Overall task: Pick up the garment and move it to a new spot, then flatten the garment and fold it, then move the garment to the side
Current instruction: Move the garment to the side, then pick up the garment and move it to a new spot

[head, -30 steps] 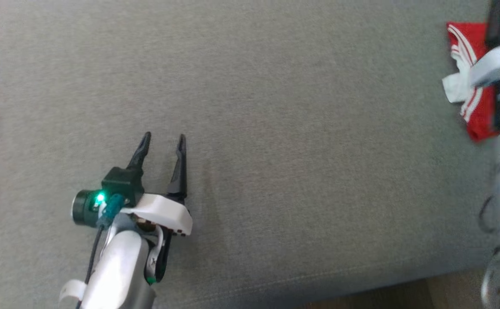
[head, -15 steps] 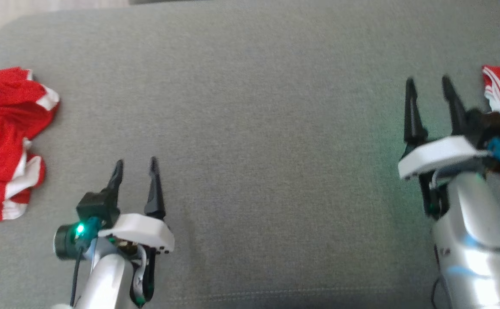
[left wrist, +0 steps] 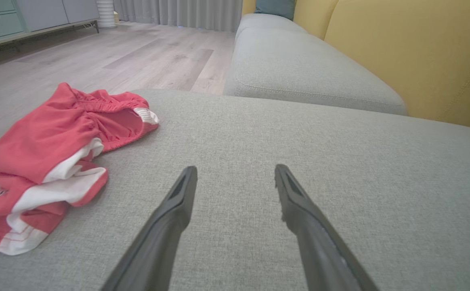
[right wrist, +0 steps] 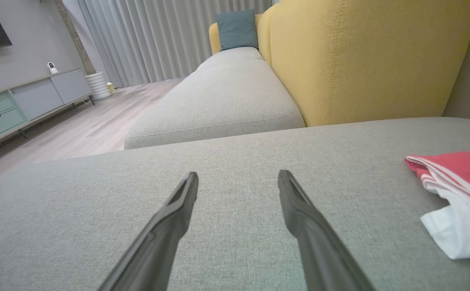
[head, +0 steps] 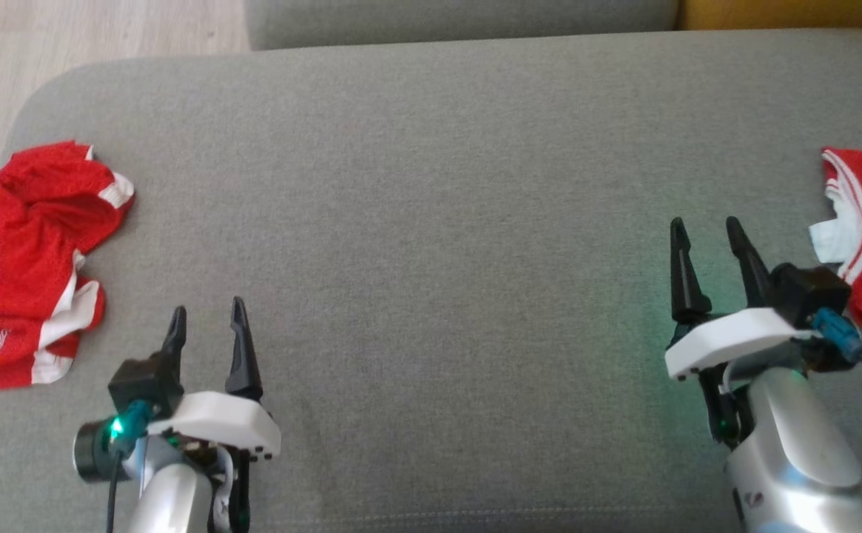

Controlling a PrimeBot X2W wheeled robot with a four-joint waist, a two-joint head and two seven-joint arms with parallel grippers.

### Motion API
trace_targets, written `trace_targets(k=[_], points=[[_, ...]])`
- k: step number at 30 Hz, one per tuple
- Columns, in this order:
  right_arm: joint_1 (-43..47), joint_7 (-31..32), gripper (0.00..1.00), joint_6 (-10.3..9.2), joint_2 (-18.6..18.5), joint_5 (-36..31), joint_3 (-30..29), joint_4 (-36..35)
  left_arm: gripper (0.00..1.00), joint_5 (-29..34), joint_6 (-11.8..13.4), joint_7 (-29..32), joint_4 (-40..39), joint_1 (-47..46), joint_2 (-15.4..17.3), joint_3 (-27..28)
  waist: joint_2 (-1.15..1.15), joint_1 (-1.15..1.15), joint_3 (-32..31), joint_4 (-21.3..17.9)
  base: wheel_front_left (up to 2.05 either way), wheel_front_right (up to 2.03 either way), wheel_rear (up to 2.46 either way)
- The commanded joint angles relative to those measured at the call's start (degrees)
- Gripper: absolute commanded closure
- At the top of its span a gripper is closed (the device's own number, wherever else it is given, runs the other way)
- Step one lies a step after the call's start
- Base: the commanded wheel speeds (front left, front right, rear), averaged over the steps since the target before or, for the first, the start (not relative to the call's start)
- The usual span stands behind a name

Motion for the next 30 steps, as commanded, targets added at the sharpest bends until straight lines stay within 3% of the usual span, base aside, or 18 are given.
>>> trace_targets(k=[1,21,30], points=[[-0.11,-0.62,0.00,-0.05,0.41,0.61,1.85,-1.79,0.00,0.23,0.20,-0.31,-1.52,-0.72,0.51,2.21,0.00,0.00,-0.70,-0.51,0.00,0.00,0.00],[3.10,-0.62,0.00,-0.05,0.42,4.24,5.56,-1.85,0.00,1.04,0.35,-0.31,-1.85,1.92,0.51,3.90,0.00,0.00,-3.52,-2.01,0.00,0.00,0.00],[3.48,-0.62,0.00,-0.05,0.42,3.77,5.75,-1.80,0.00,1.35,-0.12,-0.31,-1.88,1.10,0.51,3.10,0.00,0.00,-3.78,3.45,0.00,0.00,0.00]])
